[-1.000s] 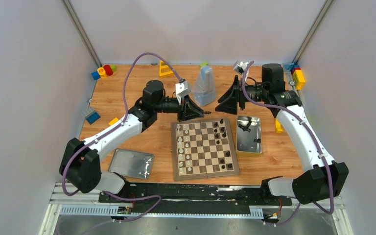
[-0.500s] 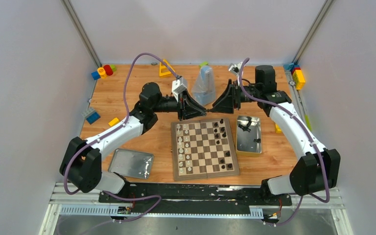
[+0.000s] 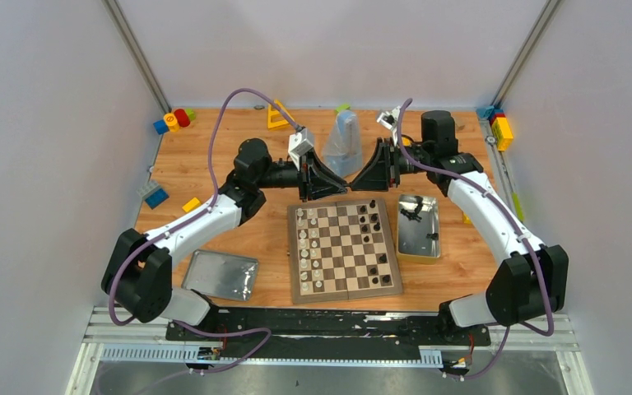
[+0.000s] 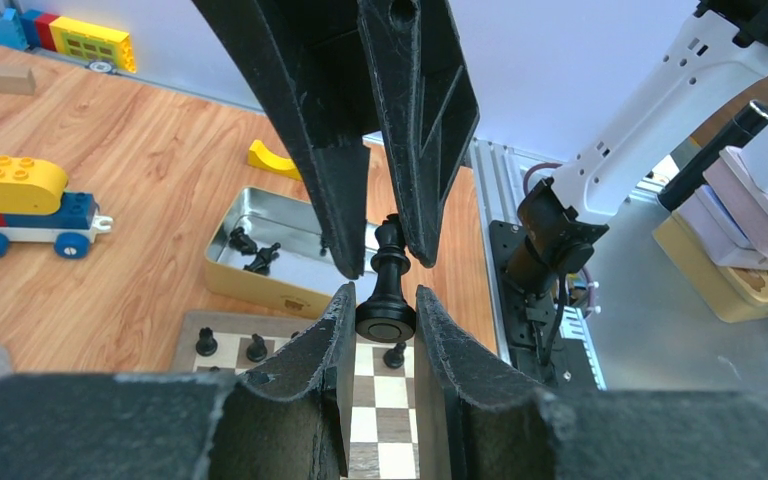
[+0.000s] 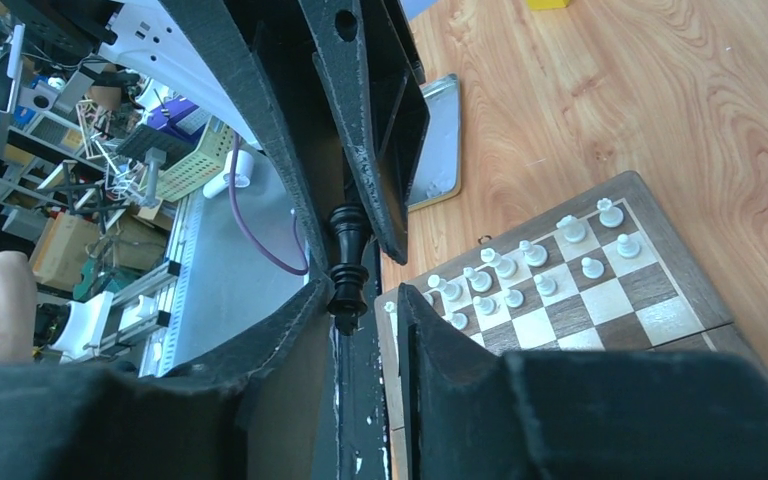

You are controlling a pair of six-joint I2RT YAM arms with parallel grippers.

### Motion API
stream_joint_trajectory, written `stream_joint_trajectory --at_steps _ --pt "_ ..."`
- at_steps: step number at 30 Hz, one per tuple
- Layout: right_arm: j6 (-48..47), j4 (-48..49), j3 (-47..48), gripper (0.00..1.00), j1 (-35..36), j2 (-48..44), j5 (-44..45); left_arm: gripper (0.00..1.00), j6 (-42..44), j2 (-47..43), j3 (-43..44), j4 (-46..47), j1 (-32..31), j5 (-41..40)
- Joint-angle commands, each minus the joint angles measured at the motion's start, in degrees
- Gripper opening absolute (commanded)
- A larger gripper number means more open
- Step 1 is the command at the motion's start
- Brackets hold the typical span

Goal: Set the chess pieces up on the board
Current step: Place the chess piece on the chessboard.

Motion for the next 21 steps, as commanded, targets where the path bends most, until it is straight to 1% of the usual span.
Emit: stream_joint_trajectory --at_steps 1,8,11,13,15,16,17,18,19,20,21 --pt "0.2 2.5 1.0 0.30 0.5 0.1 -2.1 0.00 0.5 0.0 -0.3 1.8 0.1 0.3" --pt "0.3 2.5 1.4 0.22 0.5 0.2 -2.6 0.00 0.9 0.4 -0.2 1.4 0.1 0.4" --pt "0.3 2.5 1.5 0.15 0.5 0.2 -2.8 0.00 1.2 0.5 -0.1 0.8 0.1 0.4" --pt "0.1 2.4 1.6 0.08 0.5 0.0 -2.7 0.03 2.3 0.4 0.1 -0.3 0.0 0.4" --pt "-0.7 2.1 1.4 0.00 0.5 -0.5 -2.1 0.12 3.9 0.2 0.2 -2.1 0.1 0.1" --pt "-1.3 1.6 1.4 0.00 0.3 -0.9 -1.5 0.20 5.5 0.1 0.3 -3.9 0.1 0.0" --pt "-2.4 0.8 1.3 0.00 0.1 -1.4 -0.8 0.25 6.3 -0.3 0.4 -5.0 0.1 -0.5" --pt "-3.6 -0.5 1.4 0.00 -0.1 -1.8 -0.1 0.36 8.6 -0.8 0.7 -7.8 0.0 -0.9" --pt "-5.0 -2.1 1.5 0.00 -0.3 -2.4 0.7 0.43 11.2 -1.2 1.0 -9.4 0.0 -1.9" --pt "-7.3 -4.0 1.7 0.00 -0.6 -3.0 1.9 0.54 12.6 -2.0 1.5 -12.6 0.1 -2.6" --pt "-9.6 -6.5 2.1 0.00 -0.9 -3.4 3.3 0.58 15.6 -2.4 1.8 -14.4 0.1 -3.9"
